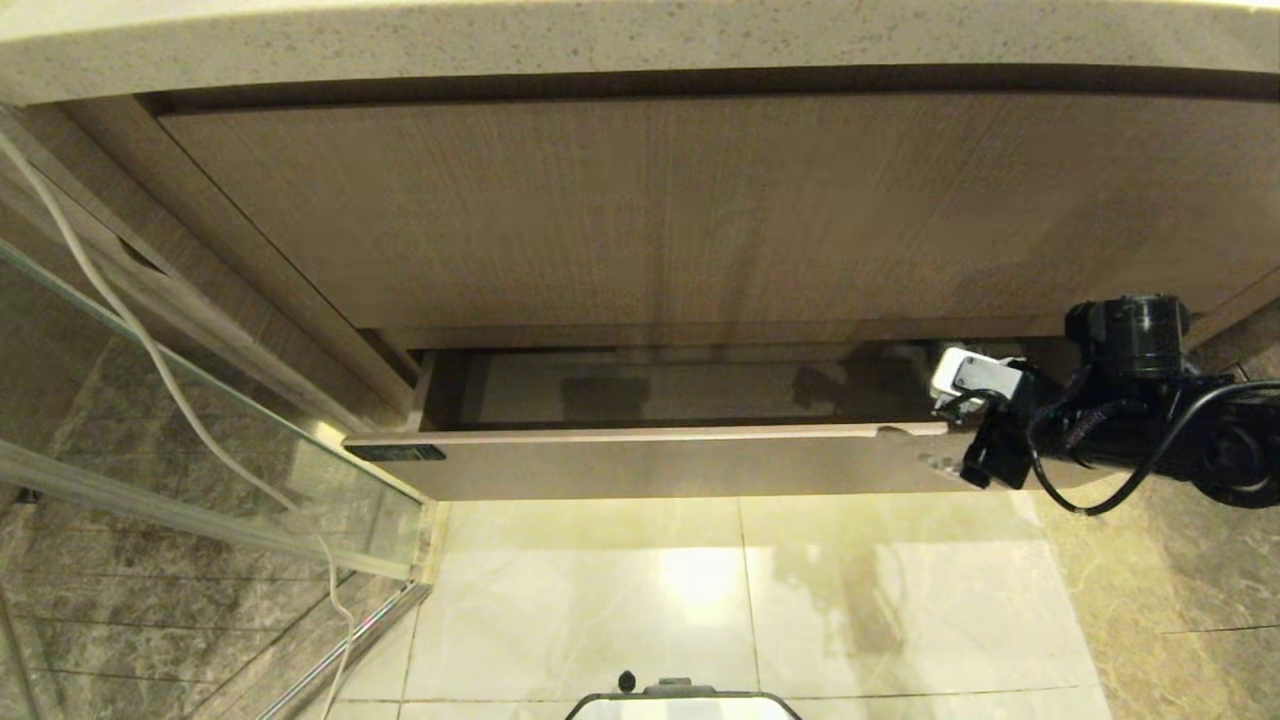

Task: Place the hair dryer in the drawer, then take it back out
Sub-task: Pull open the drawer

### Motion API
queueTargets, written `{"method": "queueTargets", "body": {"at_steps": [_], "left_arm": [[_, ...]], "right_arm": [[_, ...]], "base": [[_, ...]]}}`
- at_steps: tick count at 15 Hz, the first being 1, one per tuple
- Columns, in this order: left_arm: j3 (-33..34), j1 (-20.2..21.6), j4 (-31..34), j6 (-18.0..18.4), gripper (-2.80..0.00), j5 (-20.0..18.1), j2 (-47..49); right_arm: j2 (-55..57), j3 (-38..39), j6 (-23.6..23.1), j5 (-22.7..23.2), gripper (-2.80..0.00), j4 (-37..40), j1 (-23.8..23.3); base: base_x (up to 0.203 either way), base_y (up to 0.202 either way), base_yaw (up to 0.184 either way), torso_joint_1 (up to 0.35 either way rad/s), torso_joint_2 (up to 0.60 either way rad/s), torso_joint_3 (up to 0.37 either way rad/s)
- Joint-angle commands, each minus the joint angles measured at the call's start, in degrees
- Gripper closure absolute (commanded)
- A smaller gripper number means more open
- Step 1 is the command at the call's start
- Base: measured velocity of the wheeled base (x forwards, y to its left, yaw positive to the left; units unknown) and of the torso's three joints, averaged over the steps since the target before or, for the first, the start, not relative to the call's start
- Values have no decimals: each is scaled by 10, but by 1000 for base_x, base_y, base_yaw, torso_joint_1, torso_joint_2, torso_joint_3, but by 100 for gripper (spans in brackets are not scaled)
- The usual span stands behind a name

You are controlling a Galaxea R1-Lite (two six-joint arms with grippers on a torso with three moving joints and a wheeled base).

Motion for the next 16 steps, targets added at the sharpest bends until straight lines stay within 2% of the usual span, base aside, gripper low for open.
{"method": "queueTargets", "body": {"at_steps": [1,3,5,6,7,8,9,12,13,16], "left_arm": [[1,0,0,0,0,0,0],[1,0,0,0,0,0,0],[1,0,0,0,0,0,0],[0,0,0,0,0,0,0],[1,0,0,0,0,0,0],[0,0,0,0,0,0,0],[1,0,0,0,0,0,0],[1,0,0,0,0,0,0],[1,0,0,0,0,0,0],[1,0,0,0,0,0,0]], "right_arm": [[-66,7,55,-1,-280,61,-10],[-98,8,149,-1,-280,104,-23],[-139,21,279,-4,-280,135,-30],[-153,26,329,-9,-280,146,-31],[-175,35,373,-23,-280,162,-31],[-194,46,392,-38,-280,176,-32],[-207,60,397,-46,0,184,-35],[-250,85,399,-83,0,224,-72],[-261,87,400,-93,0,246,-99],[-287,90,399,-110,0,274,-147]], "base": [[0,0,0,0,0,0],[0,0,0,0,0,0],[0,0,0,0,0,0],[0,0,0,0,0,0],[0,0,0,0,0,0],[0,0,0,0,0,0],[0,0,0,0,0,0],[0,0,0,0,0,0],[0,0,0,0,0,0],[0,0,0,0,0,0]]}}
